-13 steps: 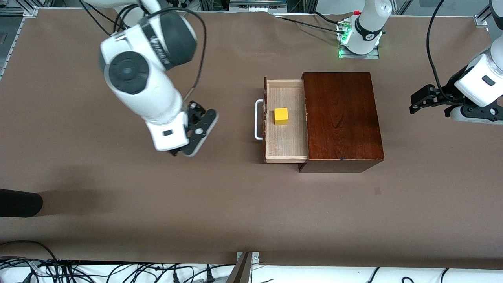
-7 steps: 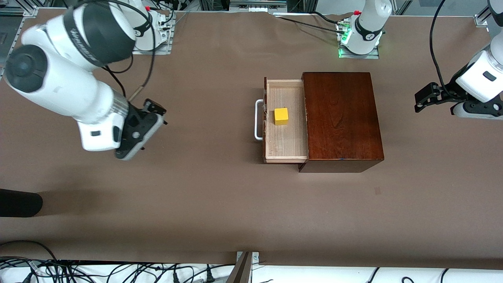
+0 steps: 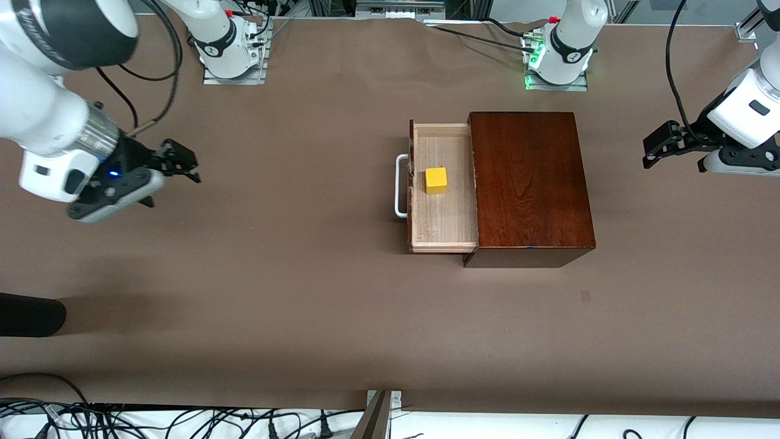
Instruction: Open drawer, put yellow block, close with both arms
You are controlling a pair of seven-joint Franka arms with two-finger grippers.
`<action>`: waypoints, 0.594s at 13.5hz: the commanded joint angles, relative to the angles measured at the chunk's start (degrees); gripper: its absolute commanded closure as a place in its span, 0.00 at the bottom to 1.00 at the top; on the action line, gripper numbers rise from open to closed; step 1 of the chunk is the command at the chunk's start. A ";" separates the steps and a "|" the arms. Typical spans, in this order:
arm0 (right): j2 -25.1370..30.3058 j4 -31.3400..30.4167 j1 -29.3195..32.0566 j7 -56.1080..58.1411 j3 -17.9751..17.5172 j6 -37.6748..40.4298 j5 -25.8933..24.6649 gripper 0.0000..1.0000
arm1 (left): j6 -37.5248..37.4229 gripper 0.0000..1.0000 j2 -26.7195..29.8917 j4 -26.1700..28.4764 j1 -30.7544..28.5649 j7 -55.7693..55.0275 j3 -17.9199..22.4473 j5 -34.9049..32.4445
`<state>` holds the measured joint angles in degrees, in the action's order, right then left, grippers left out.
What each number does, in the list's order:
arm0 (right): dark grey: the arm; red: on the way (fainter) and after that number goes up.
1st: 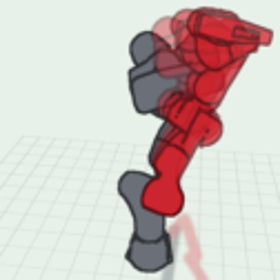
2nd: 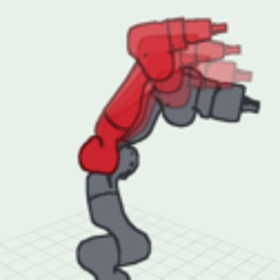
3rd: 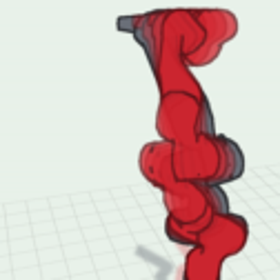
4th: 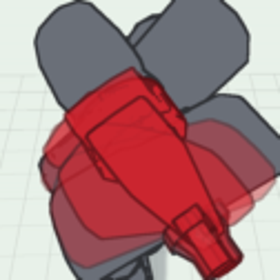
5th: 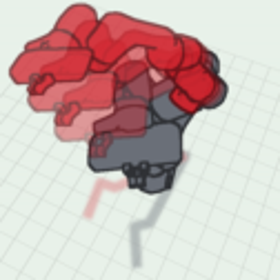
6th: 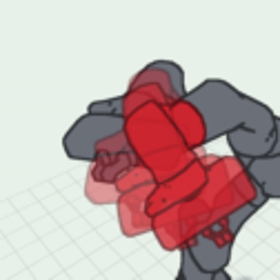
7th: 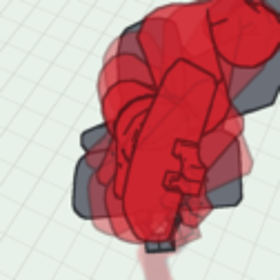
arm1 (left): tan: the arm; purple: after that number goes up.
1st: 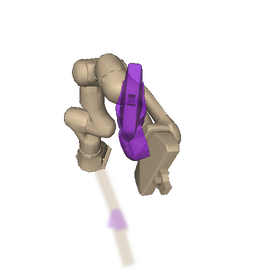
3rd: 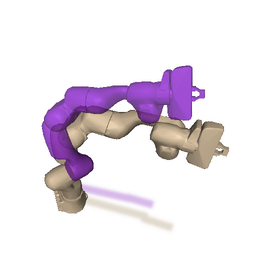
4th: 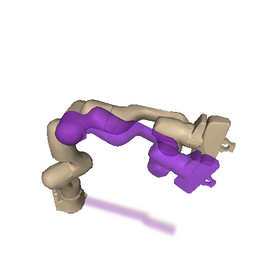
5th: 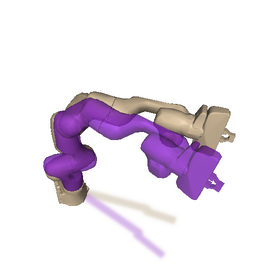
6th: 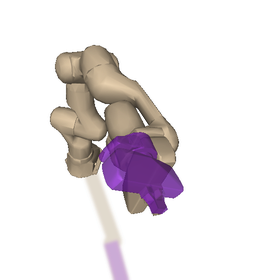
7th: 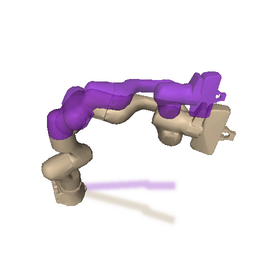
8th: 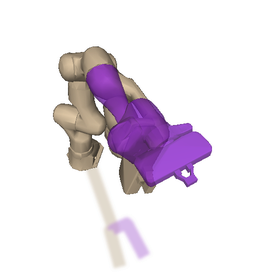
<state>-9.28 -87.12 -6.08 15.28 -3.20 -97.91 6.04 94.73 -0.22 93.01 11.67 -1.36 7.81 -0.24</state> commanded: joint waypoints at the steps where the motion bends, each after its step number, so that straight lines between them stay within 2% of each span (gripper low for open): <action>1: 5.40 -5.59 2.82 -2.36 1.51 0.18 -0.41 0.00 | 0.55 0.00 0.41 -0.02 0.55 -4.86 -3.48 -1.08; 3: 7.43 -6.65 3.09 -4.10 4.42 0.26 -2.51 0.00 | 0.55 0.00 -1.18 -1.25 0.81 -8.29 -4.64 -0.55; 6: 8.23 -6.39 3.09 -13.75 5.22 3.07 -4.19 0.00 | 0.55 0.00 -2.67 -1.78 1.16 -15.75 -10.51 -0.37; 8: 8.75 -6.48 3.70 -17.46 5.22 3.78 -4.71 0.00 | 0.55 0.00 -4.60 -2.92 1.16 -23.20 -16.13 -0.55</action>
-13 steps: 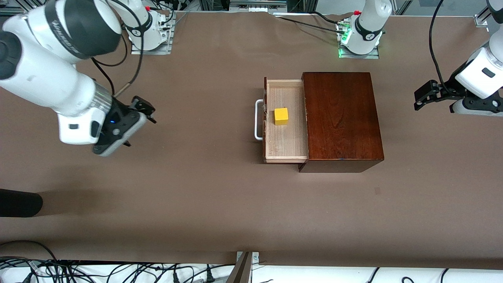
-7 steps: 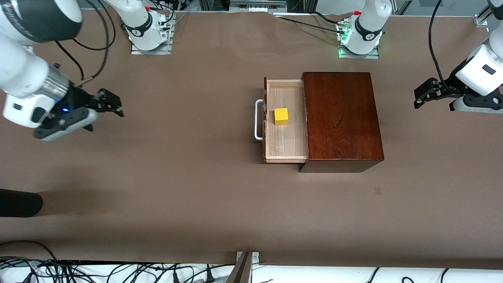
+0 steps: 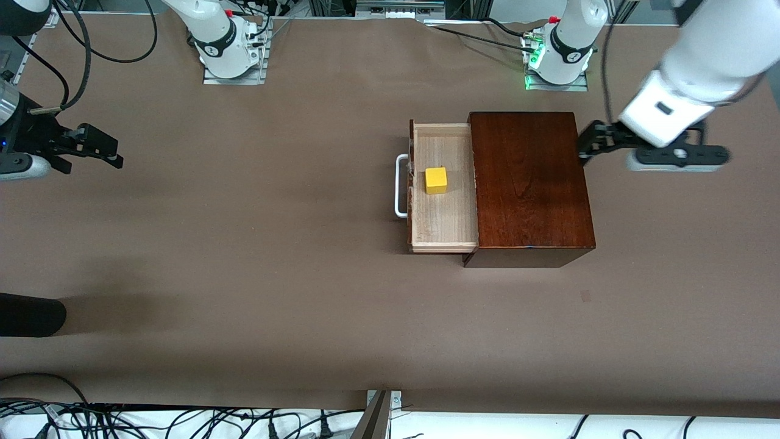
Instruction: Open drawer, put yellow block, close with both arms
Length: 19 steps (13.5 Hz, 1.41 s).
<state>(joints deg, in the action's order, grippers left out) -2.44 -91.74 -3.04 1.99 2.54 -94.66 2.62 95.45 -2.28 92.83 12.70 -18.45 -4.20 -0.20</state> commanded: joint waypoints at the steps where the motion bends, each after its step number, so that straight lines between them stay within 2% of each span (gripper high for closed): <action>1: 1.92 -1.69 1.27 -4.36 -0.52 1.31 -2.25 0.00 | -0.18 0.00 -3.86 -3.52 0.13 -10.16 -6.58 -0.77; 5: 0.43 -1.43 1.54 -4.36 0.18 1.50 -3.76 0.00 | -0.09 0.00 -7.64 -6.07 1.52 -22.47 -13.36 -1.12; 10: -0.02 -1.17 1.46 -4.54 0.36 1.58 -3.76 0.00 | 0.61 0.00 -16.24 -9.51 13.64 -43.29 -13.38 -3.49; 12: -0.10 -0.99 1.45 -4.45 0.36 1.50 -3.76 0.00 | 5.32 0.00 -18.71 -9.51 19.08 -51.29 -12.77 -3.84; 14: -0.10 -0.90 1.45 -4.45 0.36 1.50 -3.76 0.00 | 7.90 0.00 -21.87 -10.03 22.08 -57.90 -12.76 -4.90; 16: -0.10 -0.90 1.45 -4.62 0.36 1.50 -3.67 0.00 | 9.05 0.00 -26.96 -15.28 25.68 -62.47 -11.89 -5.25; 17: -0.19 -0.90 1.28 -4.62 0.27 1.50 -3.58 0.00 | 9.22 0.00 -29.33 -17.92 28.49 -64.58 -9.79 -5.51; 19: -0.19 -0.90 1.28 -4.62 0.27 1.50 -3.58 0.00 | 11.49 0.00 -32.07 -19.17 30.80 -67.76 -8.10 -5.34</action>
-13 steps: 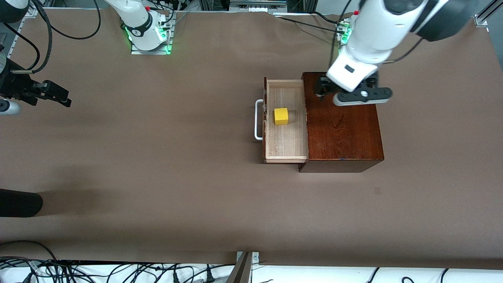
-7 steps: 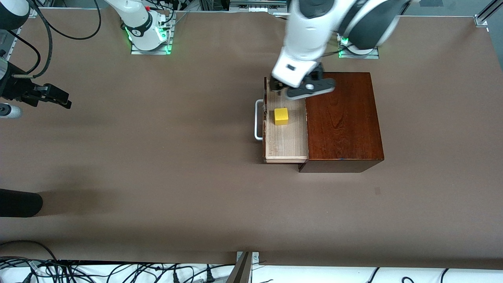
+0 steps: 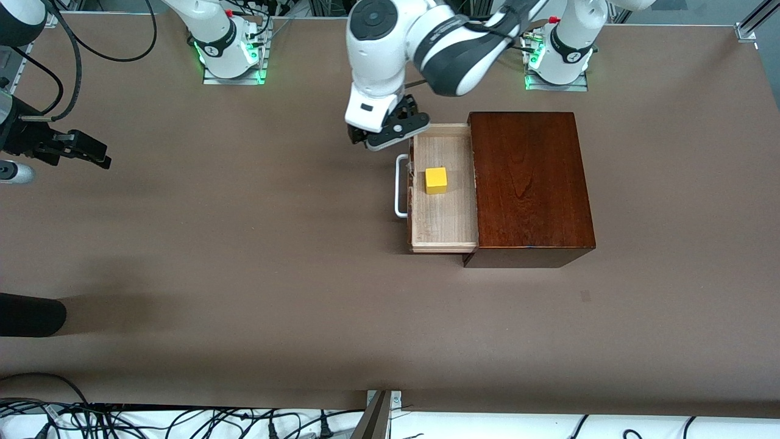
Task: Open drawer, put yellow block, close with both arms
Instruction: 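Move the left gripper to the drawer front beside the handle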
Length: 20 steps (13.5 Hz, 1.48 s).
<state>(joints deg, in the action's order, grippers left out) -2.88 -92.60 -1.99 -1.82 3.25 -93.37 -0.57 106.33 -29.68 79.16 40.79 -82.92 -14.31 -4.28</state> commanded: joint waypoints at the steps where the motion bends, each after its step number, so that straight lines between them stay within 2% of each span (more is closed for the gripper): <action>1: 0.25 -0.04 0.23 -0.81 -0.44 0.20 -0.48 0.00 | 3.33 0.00 -5.90 -5.51 2.80 -4.95 2.00 -1.09; 4: 0.25 -0.04 0.23 -0.73 -0.44 0.20 -0.40 0.00 | 8.97 0.00 -10.56 -6.99 2.89 -10.31 1.74 -0.91; 6: 0.16 -0.04 0.23 -0.99 -0.44 0.12 -0.22 0.00 | 9.07 0.02 -13.38 -9.28 2.89 -12.52 1.48 -0.91; 7: -0.02 -0.04 0.23 -0.99 -0.44 0.03 -0.22 0.00 | 9.07 0.19 -13.73 -9.29 2.71 -12.62 1.48 -0.91; 9: -0.19 0.23 0.23 -1.08 -0.44 0.03 -0.05 0.00 | 8.81 0.71 -14.00 -9.29 1.84 -11.83 1.48 -1.08; 11: -0.28 0.23 0.23 -1.08 -0.44 -0.06 -0.05 0.00 | 8.28 0.98 -13.91 -9.20 1.22 -9.90 1.65 -1.61; 20: -0.28 0.31 0.23 -0.64 -0.44 -0.50 -0.13 0.00 | 1.51 1.00 -14.62 -9.20 -2.64 -9.63 3.23 -1.00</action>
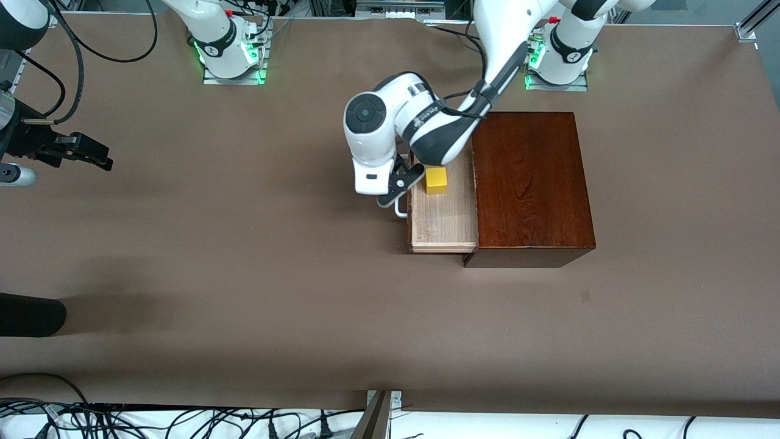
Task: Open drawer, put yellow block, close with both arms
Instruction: 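Push the drawer shut into the box with the left gripper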
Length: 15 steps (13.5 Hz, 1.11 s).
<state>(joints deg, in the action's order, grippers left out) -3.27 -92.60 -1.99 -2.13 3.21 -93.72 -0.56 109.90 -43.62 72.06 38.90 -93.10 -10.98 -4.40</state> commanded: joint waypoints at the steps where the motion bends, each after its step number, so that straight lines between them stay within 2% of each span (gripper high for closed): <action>1: 0.19 0.31 0.24 -0.41 -0.39 -0.15 -0.06 0.00 | -1.97 1.00 -0.68 -2.01 -0.93 0.64 -0.01 -1.14; 6: 0.19 0.31 0.23 -0.85 -0.48 -0.15 0.03 0.00 | -2.85 1.00 -0.06 -1.22 -2.34 1.69 1.13 -1.75; 9: 0.19 0.31 0.24 -0.85 -0.40 -0.15 0.12 0.00 | -7.41 1.00 1.34 -0.61 -3.30 6.61 1.31 -1.76; 15: 0.19 0.40 0.15 -0.77 -0.48 -0.15 0.12 0.00 | -7.68 1.00 6.87 6.33 -7.69 13.11 1.31 -1.84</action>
<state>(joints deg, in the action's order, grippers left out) -3.27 -92.57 -2.01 -2.19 3.04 -93.86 -0.55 104.18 -42.12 72.54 34.30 -84.04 -11.20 -3.72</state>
